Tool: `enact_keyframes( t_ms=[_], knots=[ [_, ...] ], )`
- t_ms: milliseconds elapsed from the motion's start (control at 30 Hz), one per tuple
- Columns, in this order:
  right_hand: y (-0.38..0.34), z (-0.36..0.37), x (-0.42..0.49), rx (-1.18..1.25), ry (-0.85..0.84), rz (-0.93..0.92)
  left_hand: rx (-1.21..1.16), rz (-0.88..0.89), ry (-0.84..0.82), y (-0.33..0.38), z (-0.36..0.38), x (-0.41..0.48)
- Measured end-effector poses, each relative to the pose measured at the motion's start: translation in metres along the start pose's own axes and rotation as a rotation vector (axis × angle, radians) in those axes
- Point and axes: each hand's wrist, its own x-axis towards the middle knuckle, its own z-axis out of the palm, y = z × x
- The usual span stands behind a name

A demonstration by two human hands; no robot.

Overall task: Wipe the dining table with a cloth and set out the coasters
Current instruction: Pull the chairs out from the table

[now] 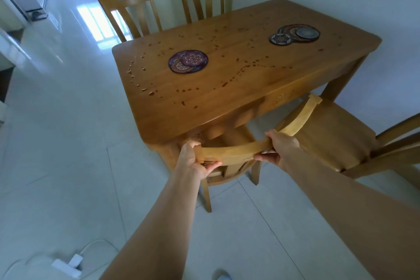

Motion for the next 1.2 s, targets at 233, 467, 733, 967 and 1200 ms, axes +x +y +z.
enact_keyframes(
  t_ms=[233, 467, 733, 967, 1200],
  knots=[
    [-0.019, 0.026, 0.017, -0.019, -0.008, 0.000, -0.001, -0.009, 0.007, 0.030, 0.010, 0.016],
    [-0.032, 0.042, 0.025, -0.005, -0.074, 0.008, -0.025, -0.003, 0.034, 0.049, 0.015, 0.027],
    [-0.035, 0.043, 0.028, -0.044, -0.148, 0.012, -0.084, 0.047, 0.086, 0.037, 0.026, 0.021],
    [-0.032, 0.012, 0.015, -0.231, -0.120, -0.005, 0.005, 0.122, -0.053, -0.036, 0.074, -0.012],
    [-0.058, -0.101, 0.019, -0.216, -0.095, -0.135, 0.149, 0.063, -0.272, -0.119, 0.156, -0.035]
  ],
)
